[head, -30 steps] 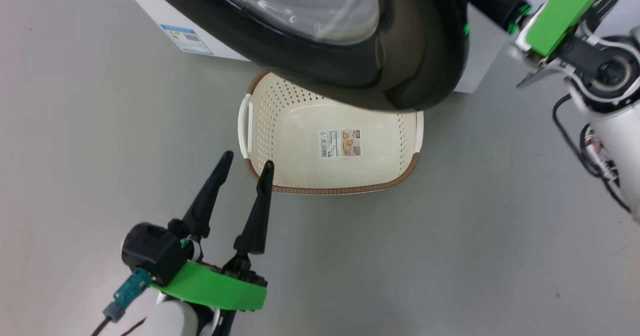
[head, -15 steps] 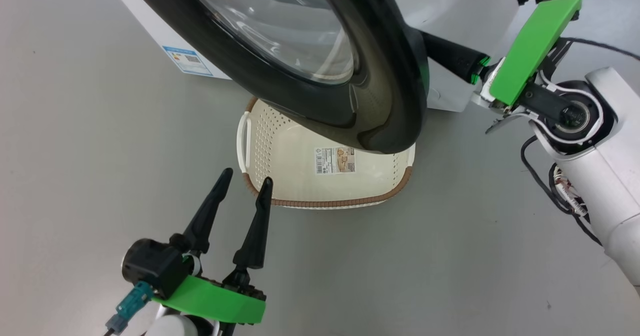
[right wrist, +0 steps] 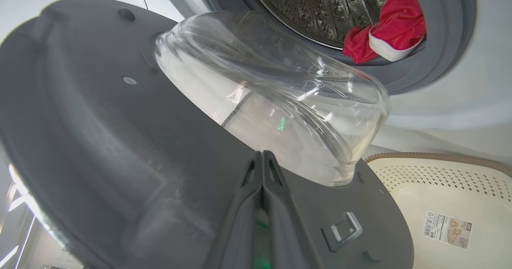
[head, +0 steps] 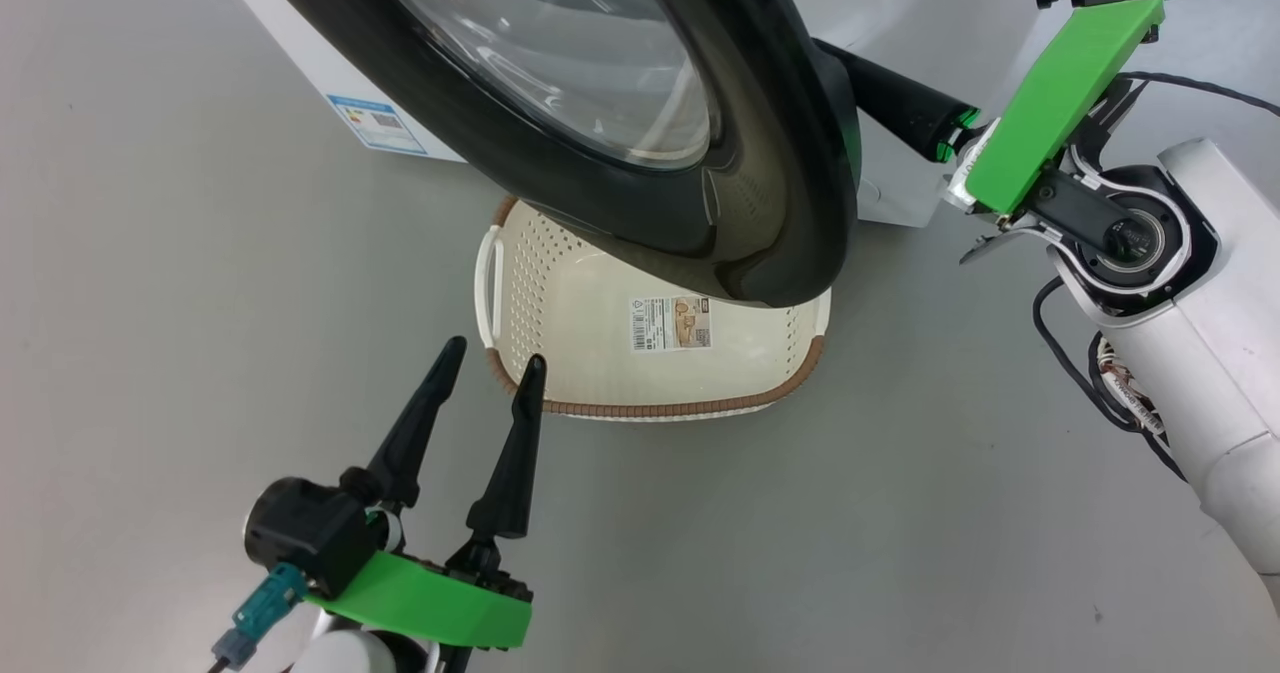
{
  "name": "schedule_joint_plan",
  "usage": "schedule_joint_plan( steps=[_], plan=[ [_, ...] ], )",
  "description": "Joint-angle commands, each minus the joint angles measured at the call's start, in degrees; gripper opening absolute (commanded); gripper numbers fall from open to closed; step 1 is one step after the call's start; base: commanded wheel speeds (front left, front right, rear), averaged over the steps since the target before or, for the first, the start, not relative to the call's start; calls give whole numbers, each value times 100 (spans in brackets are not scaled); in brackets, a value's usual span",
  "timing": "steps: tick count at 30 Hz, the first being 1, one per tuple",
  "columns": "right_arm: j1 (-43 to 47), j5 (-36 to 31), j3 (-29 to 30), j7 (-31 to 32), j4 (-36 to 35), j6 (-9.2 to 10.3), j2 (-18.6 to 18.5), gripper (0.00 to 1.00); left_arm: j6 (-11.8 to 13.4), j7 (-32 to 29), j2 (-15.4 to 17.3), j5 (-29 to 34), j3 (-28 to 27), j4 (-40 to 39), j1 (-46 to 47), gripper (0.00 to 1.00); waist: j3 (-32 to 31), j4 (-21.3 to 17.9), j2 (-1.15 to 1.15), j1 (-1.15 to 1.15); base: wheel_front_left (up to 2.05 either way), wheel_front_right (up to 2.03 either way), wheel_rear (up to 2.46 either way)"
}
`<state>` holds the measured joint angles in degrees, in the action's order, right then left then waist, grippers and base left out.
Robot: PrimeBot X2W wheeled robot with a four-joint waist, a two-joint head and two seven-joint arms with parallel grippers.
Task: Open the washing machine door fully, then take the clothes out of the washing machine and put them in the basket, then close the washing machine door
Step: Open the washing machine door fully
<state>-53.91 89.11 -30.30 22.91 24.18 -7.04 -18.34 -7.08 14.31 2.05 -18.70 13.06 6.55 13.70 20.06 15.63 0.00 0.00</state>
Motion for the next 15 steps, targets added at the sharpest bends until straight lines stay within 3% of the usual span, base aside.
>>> schedule_joint_plan(
  steps=[1, 2, 15],
  plan=[
    [164, -88, 4, -95, -115, -45, 64, 78, -6, 69, 83, 9, -192, -101, 4, 100, -27, -16, 0, 0, 0, 0, 0],
    [184, -106, -7, -133, -107, -45, 56, 100, -7, 69, 83, 13, -202, -91, 2, 100, -44, -26, 0, 0, 0, 0, 0],
    [630, -328, -102, -966, -21, -45, -200, 100, -23, 69, 83, 95, -397, 39, -32, 100, -159, -298, 0, 0, 0, 0, 0]
  ],
)
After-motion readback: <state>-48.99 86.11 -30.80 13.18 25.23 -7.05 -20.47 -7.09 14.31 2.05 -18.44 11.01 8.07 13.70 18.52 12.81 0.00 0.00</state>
